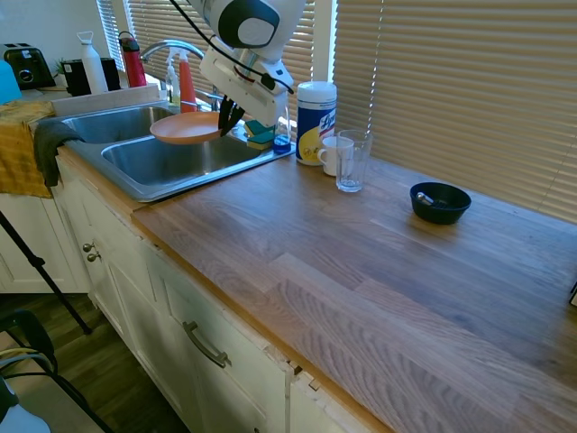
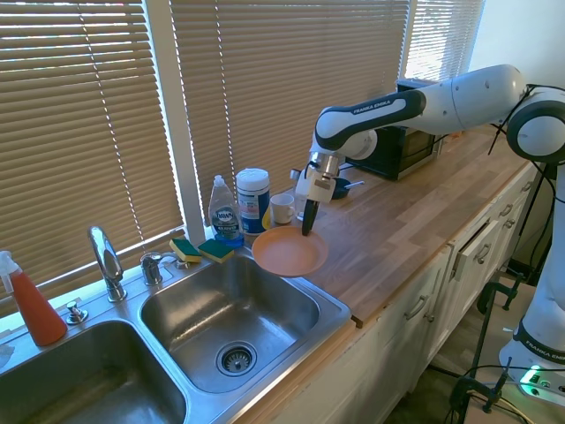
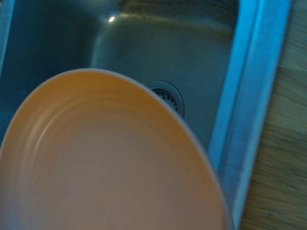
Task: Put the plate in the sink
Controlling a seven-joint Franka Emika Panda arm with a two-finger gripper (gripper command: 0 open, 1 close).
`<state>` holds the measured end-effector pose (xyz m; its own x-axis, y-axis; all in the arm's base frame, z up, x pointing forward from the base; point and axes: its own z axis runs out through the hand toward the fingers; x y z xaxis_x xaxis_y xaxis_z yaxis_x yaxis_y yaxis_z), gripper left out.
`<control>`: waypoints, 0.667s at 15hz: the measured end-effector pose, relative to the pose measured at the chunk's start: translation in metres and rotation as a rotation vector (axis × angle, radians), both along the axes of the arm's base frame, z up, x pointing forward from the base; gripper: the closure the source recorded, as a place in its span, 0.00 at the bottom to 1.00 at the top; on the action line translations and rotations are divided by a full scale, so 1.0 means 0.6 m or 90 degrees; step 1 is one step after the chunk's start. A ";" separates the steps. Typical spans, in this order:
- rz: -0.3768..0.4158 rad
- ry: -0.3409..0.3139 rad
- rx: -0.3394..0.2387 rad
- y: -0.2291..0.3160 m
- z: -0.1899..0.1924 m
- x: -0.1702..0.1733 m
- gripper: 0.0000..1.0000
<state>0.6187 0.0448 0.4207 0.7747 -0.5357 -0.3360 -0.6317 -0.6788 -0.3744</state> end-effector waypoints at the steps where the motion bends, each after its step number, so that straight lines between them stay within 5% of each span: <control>1: 0.008 -0.005 -0.001 0.033 -0.007 0.011 1.00; 10: 0.064 -0.004 -0.097 0.307 -0.127 0.119 1.00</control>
